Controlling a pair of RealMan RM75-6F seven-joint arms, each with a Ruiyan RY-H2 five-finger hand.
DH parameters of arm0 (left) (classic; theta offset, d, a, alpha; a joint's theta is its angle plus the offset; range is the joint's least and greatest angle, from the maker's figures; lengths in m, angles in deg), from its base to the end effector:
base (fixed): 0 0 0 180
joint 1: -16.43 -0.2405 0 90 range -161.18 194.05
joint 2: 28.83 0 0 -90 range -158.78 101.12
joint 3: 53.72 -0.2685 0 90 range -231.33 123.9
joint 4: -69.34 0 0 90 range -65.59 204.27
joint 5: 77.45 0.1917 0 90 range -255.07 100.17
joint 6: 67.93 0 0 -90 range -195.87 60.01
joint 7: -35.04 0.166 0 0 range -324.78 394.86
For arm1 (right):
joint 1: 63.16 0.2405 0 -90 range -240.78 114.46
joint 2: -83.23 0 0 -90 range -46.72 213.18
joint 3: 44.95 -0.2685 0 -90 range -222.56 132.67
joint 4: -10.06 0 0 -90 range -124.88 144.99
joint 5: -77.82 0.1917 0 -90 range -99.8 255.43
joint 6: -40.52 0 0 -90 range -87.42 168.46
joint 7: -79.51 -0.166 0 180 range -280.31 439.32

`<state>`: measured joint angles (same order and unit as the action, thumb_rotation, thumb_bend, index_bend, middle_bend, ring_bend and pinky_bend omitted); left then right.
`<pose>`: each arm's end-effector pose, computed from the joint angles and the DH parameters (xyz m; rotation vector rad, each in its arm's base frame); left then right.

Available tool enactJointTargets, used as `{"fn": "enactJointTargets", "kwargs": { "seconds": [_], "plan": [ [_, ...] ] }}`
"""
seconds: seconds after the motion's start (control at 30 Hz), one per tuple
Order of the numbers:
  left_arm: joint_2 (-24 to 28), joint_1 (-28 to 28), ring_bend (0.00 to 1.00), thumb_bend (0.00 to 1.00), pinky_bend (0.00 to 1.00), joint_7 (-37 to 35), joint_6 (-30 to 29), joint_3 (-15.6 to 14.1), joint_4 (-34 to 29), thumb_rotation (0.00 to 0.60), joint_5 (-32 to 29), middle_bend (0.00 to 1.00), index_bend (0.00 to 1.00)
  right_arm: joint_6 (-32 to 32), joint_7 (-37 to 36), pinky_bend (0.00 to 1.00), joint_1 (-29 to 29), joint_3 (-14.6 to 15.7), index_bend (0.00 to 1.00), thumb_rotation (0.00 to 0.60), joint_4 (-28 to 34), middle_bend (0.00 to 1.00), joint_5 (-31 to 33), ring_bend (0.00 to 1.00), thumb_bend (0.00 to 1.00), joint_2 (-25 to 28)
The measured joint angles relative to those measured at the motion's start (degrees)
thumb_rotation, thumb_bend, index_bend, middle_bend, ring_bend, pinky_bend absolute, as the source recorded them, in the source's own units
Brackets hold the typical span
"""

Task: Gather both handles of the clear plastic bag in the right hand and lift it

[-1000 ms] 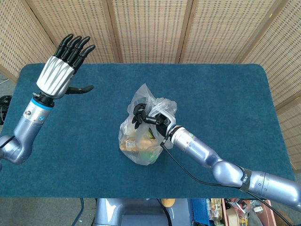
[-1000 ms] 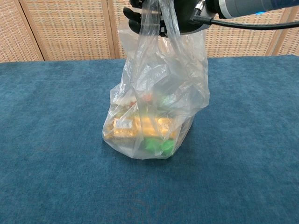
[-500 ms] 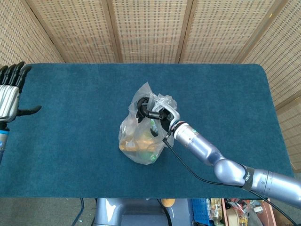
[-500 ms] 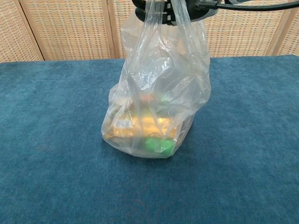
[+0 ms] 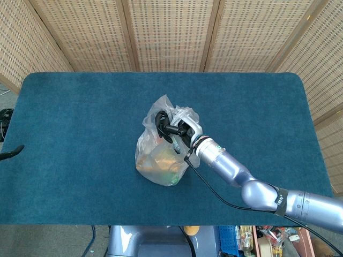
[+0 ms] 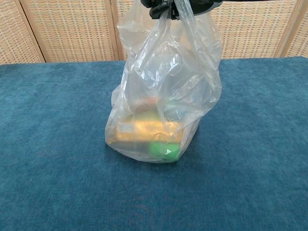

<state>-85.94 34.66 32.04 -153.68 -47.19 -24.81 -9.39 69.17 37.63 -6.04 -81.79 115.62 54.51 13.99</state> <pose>-0.2940 0.2824 0.2530 -1.1920 -0.8057 -0.9922 0.0192 -0.3974 0.0883 -0.9719 2.4900 -1.4356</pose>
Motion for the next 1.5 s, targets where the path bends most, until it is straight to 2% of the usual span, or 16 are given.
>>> {"fn": "enactJointTargets", "kwargs": {
  "seconds": [0.3,0.5,0.67,1.17,1.5],
  "plan": [
    [-2.85,-5.0,0.0,0.14,0.0,-2.72,-2.64,-0.77,1.7,0.6,1.29,0.0,0.0,2.53,2.64,0.91,3.0,1.72,0.7,0.6,0.95,0.83,4.21,0.7,1.0,1.86],
    [-3.02,-6.03,0.0,0.15,0.0,-0.01,-2.37,-0.72,1.0,0.6,0.25,0.0,0.0,4.03,4.31,0.93,5.0,2.45,0.71,0.6,1.45,0.83,7.5,0.7,1.0,3.07],
    [-2.17,-6.77,0.0,0.15,0.0,3.69,-1.44,-0.48,-2.07,0.6,-1.28,0.0,0.0,5.45,5.37,0.93,6.66,2.27,0.71,0.6,2.62,0.83,10.37,0.71,1.0,4.28],
    [-1.61,-7.41,0.0,0.15,0.0,2.3,2.13,0.18,-2.9,0.6,0.46,0.0,0.0,10.3,9.44,0.95,15.1,-1.35,0.71,0.6,7.28,0.83,22.34,0.71,1.0,10.46],
    [-1.31,-7.44,0.0,0.15,0.0,0.76,4.0,0.93,-2.54,0.6,0.46,0.0,0.0,13.34,12.68,0.95,20.41,-5.08,0.71,0.6,7.87,0.83,30.76,0.71,1.0,15.22]
  ]
}}
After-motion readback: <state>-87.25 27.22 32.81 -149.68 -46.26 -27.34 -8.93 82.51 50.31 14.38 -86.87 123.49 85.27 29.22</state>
